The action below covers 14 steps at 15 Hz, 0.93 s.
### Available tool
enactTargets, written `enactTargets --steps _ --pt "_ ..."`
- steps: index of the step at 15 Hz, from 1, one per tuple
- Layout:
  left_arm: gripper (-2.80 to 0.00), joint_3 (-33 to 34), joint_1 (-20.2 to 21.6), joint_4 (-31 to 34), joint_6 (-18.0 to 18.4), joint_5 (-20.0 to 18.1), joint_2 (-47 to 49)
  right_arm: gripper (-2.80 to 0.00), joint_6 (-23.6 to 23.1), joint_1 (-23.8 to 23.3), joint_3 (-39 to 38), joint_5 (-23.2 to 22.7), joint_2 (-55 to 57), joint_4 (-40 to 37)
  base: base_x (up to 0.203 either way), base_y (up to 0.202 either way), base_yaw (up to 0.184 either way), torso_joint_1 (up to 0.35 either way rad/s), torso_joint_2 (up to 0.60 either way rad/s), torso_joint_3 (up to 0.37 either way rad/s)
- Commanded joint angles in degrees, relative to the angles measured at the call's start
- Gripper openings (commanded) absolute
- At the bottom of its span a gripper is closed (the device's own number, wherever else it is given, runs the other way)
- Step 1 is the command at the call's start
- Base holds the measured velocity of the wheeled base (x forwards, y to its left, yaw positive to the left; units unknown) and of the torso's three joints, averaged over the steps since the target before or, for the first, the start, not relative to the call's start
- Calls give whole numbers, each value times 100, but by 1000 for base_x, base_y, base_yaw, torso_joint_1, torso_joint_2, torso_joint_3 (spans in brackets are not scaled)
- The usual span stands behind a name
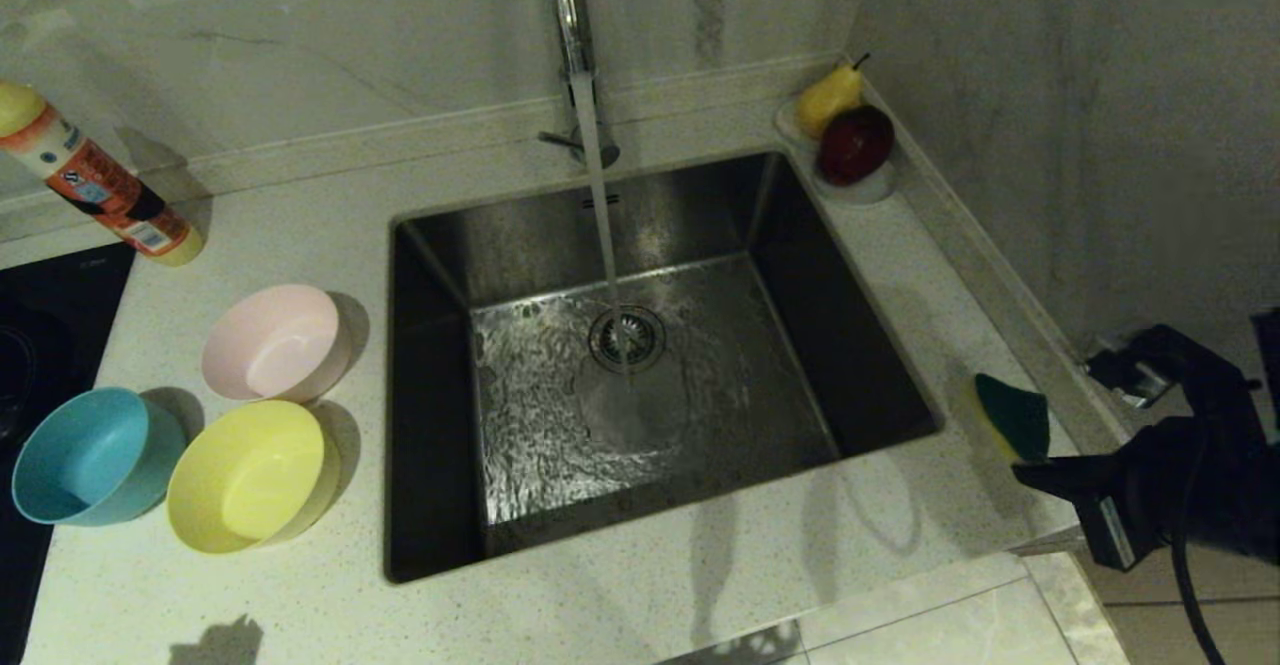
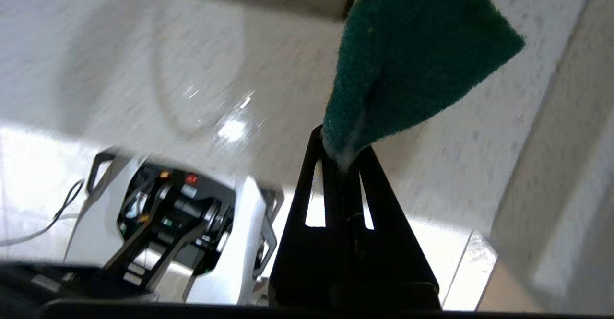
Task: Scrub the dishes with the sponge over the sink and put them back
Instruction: Pick up a bowl and the sponge
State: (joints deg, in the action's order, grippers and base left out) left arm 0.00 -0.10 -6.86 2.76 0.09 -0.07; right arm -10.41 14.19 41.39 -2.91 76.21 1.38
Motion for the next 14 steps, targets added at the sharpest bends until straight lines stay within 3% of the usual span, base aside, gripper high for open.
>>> enactTargets --steps 1,7,11,12,14 --pt "-280 229 1 -8 -3 -1 -1 -280 -13 -66 -32 1 553 287 0 0 0 0 0 0" --pt "-280 229 1 -8 -3 -1 -1 -280 -136 -338 -26 1 1177 991 0 0 0 0 0 0" --pt "-280 229 1 -8 -3 -1 -1 -280 -214 -337 35 10 1211 1014 0 0 0 0 0 0" --pt "-280 229 1 -8 6 -1 -1 0 -208 -330 64 4 1229 1014 0 0 0 0 0 0" --pt "-280 229 1 -8 6 -1 -1 0 -207 -329 80 15 1225 1014 0 0 0 0 0 0"
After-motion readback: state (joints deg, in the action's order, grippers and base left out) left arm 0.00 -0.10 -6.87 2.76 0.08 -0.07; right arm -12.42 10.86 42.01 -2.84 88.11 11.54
